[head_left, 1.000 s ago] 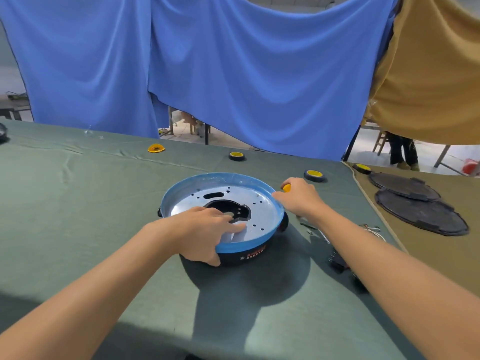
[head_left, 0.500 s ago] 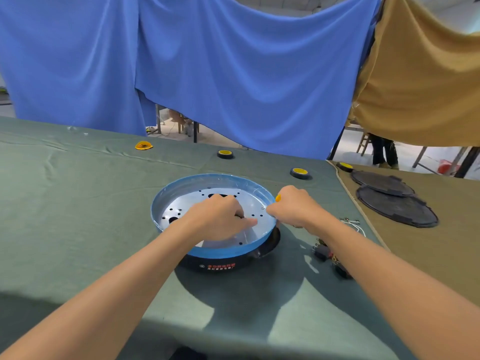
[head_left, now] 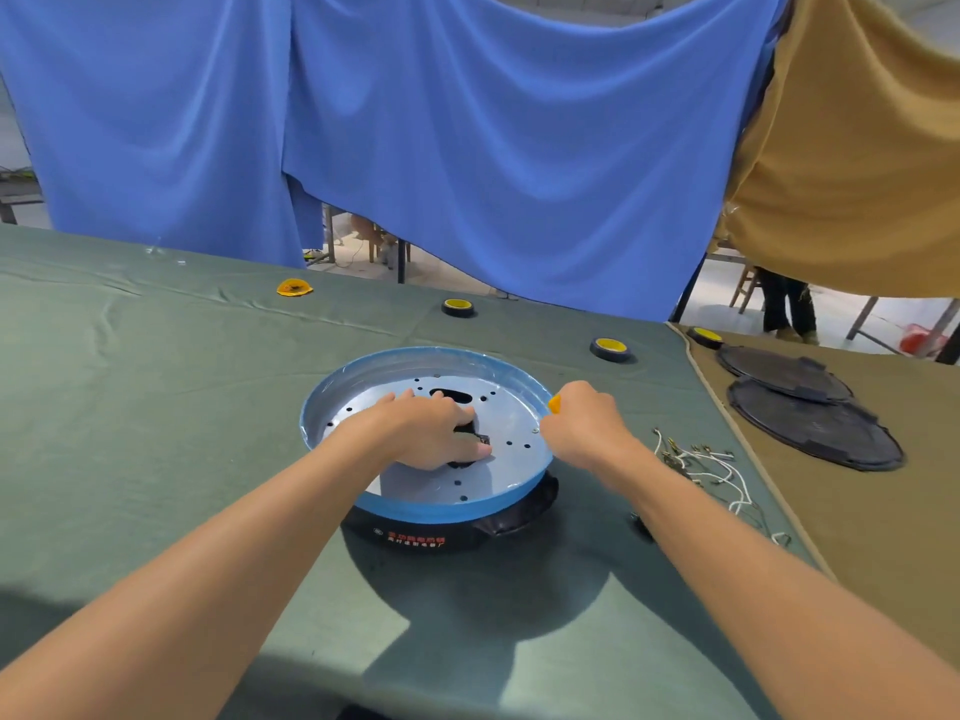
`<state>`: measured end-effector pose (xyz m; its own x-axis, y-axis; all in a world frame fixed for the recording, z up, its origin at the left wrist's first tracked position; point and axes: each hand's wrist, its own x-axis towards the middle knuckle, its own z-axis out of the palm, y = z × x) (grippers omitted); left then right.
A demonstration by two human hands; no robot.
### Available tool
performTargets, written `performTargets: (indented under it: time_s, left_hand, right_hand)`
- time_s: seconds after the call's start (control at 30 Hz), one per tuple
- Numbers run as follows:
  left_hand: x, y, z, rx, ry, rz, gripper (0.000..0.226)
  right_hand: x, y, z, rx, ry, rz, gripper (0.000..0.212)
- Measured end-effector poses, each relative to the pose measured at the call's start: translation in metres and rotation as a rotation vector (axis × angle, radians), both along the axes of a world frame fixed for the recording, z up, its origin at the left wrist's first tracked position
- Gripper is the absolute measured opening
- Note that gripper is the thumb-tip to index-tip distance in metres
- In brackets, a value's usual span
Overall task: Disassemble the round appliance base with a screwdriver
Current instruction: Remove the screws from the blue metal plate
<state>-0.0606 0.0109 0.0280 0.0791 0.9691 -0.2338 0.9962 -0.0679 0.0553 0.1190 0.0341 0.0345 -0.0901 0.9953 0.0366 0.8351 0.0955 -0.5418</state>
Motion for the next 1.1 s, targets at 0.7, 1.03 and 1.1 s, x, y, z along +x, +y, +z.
performTargets:
  time_s: [0.7,1.03,1.1]
  left_hand:
    - [0.033,0.007,-0.01,0.053,-0.073,-0.196,0.073]
    - [0.029,0.004,-0.017,0.062,-0.109,-0.19,0.074]
    - [0.029,0.004,-0.018,0.056,-0.113,-0.189,0.073]
  right_hand:
    - [0.031,0.025,0.076,0.223,0.65,0.223,0.026]
    - [0.022,0.019,0.069,0.605,0.403,0.256,0.011]
    - [0.023,0.021,0.071,0.647,0.451,0.229,0.009]
